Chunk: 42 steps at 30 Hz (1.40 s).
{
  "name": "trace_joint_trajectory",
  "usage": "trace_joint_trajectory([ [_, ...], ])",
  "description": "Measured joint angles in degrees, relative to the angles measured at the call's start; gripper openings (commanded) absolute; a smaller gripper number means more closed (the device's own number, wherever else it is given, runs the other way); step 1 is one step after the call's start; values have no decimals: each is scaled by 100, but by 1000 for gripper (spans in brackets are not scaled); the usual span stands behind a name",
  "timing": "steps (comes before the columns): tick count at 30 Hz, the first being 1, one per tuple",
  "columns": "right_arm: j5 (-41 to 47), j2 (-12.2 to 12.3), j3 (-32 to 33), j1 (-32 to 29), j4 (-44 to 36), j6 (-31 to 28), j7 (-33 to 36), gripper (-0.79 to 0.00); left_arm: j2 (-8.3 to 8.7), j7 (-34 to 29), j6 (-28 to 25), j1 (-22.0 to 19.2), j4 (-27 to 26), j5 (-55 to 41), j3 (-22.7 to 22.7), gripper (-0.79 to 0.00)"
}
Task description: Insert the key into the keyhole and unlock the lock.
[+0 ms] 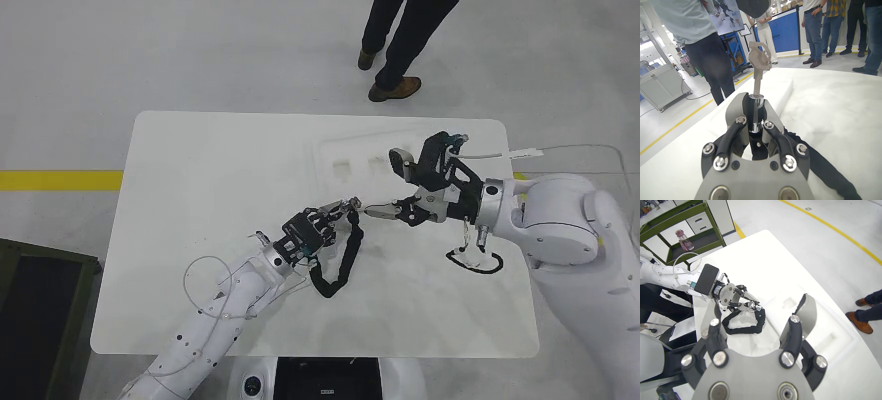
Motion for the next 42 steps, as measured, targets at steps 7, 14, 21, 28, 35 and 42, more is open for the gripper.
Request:
trace_joint_trajectory([
  [7, -431, -69, -183, -112, 318, -805, -1112, -785, -20, -94, -329, 3, -6, -351, -16, -785],
  [14, -1219, -168, -361, -84, 589, -1233, -2197, -785, -42, -212, -605, 17, 10, -703, -19, -785],
  [21, -1435, -250, -628, 59, 859, -1214, -2420, -785, -62, -223, -656, -1, 8, -727, 0, -785],
  [28, -1297, -300, -849, 184, 1028, -1306, -2311, -785, -79, -191, -667, -17, 33, -735, 5, -785],
  [35, -1254, -334, -842, 219, 1143, -1252, -2495, -785, -98, -163, -680, -36, 61, -763, 4, -785],
  [42, -1292, -339, -821, 193, 1258, -1297, -2433, -785, -110, -140, -706, -48, 71, -770, -11, -785],
])
